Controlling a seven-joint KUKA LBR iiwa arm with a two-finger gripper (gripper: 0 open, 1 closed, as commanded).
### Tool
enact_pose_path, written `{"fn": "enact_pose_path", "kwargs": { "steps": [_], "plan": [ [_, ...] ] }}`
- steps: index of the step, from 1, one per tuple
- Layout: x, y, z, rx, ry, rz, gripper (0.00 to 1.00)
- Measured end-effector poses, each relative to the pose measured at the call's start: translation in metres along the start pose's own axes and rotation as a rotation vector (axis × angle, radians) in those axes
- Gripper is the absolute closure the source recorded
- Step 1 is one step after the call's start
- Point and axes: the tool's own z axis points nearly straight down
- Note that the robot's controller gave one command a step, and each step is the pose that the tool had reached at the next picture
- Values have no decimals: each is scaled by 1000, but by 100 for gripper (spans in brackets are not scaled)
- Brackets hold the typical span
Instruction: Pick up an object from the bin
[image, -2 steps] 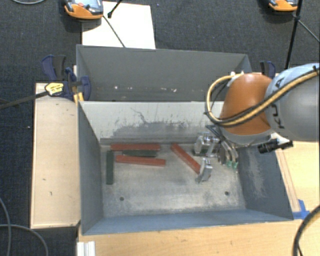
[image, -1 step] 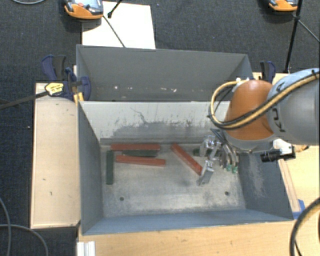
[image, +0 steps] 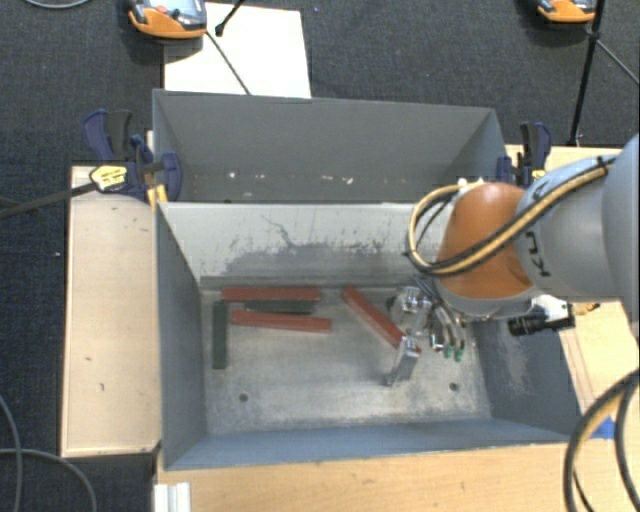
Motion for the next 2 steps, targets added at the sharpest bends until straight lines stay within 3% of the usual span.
{"fn": "enact_pose_path", "kwargs": {
  "steps": [1, 2],
  "plan": [
    [15, 12, -1, 0, 2, 229, 100],
    [15, 12, -1, 0, 2, 229, 100]
  ]
}}
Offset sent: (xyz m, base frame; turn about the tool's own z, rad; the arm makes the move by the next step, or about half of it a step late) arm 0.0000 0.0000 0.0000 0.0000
